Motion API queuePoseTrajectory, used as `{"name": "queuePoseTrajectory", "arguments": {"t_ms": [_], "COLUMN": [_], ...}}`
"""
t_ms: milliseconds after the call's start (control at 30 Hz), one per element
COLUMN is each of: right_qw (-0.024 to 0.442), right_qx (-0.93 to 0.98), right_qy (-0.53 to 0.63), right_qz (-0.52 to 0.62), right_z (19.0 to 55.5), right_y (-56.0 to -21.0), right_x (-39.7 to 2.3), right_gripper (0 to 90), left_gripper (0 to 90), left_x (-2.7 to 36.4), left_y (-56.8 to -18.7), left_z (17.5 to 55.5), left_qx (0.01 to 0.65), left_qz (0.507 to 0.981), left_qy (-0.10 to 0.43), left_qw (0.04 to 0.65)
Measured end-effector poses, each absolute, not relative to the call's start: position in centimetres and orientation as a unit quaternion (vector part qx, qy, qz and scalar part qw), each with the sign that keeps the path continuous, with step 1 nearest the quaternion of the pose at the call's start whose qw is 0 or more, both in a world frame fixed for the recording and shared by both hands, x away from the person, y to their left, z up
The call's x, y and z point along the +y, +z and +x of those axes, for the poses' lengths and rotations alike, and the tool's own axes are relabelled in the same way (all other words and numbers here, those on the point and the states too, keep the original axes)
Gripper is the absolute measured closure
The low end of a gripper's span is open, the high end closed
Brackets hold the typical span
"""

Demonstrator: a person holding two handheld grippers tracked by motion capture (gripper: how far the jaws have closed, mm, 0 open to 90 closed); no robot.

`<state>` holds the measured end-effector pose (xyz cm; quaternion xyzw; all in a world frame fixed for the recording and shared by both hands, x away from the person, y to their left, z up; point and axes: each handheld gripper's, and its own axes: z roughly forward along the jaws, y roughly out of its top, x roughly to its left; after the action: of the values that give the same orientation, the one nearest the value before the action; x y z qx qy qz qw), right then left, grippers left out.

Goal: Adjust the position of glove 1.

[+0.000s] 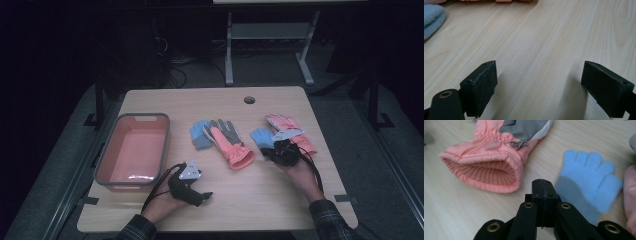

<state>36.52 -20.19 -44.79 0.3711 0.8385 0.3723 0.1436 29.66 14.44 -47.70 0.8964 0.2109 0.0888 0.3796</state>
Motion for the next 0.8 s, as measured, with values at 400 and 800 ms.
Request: {"name": "queuePoseTrajectory", "arguments": {"t_ms": [400,800], "right_qw": [0.160,0.144], "right_qx": [0.827,0.838], "right_qy": [0.373,0.335], "right_qz": [0.390,0.406], "right_z": [39.1,39.9], "right_y": [-44.8,-46.4], "right_x": [-20.3,-20.9], "right_gripper": [89.9,89.9], "left_gripper": [12.6,12.6], "left_x": [14.4,14.4], "left_y": [-47.7,-47.7], "left_z": [29.7,29.6], "left_qx": [0.211,0.214], "left_qz": [0.897,0.896], "left_qy": [0.089,0.086], "left_qw": [0.379,0.381]}}
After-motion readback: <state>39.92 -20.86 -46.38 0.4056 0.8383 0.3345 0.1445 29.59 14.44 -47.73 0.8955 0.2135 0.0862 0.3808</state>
